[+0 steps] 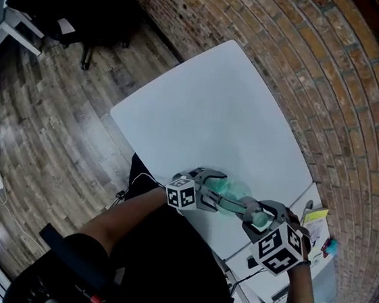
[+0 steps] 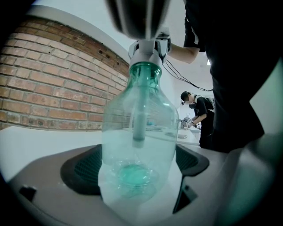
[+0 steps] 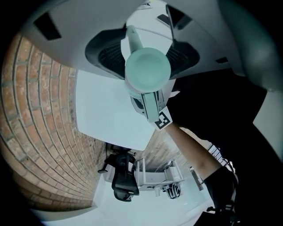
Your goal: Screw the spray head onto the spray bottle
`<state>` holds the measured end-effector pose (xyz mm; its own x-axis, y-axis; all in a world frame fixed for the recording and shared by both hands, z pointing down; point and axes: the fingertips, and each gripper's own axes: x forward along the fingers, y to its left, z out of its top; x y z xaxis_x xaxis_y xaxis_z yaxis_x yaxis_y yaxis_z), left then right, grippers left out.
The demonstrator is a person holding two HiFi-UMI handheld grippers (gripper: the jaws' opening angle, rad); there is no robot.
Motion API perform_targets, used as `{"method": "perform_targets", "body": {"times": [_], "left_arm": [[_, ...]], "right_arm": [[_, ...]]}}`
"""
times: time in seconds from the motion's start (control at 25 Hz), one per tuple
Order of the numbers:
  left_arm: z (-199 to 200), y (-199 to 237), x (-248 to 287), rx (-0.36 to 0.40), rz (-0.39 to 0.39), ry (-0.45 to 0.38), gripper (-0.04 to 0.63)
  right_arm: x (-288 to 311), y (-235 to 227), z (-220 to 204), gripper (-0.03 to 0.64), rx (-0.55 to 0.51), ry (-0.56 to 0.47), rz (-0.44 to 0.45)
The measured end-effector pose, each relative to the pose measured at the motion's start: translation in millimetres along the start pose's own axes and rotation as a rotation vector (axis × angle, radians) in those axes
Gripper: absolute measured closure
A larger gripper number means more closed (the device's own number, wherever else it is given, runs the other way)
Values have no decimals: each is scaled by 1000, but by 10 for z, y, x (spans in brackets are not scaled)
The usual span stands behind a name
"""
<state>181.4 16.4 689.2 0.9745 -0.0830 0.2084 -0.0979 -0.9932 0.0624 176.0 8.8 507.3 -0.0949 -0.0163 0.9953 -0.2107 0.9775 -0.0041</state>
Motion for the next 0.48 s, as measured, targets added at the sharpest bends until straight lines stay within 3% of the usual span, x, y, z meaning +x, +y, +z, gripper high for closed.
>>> {"method": "perform_targets", "body": {"times": [0.48], "left_arm": [[-6,0,15,1,-1,3,81]], "right_arm": [[0,-32,-16,357,211,-27,-16]]}}
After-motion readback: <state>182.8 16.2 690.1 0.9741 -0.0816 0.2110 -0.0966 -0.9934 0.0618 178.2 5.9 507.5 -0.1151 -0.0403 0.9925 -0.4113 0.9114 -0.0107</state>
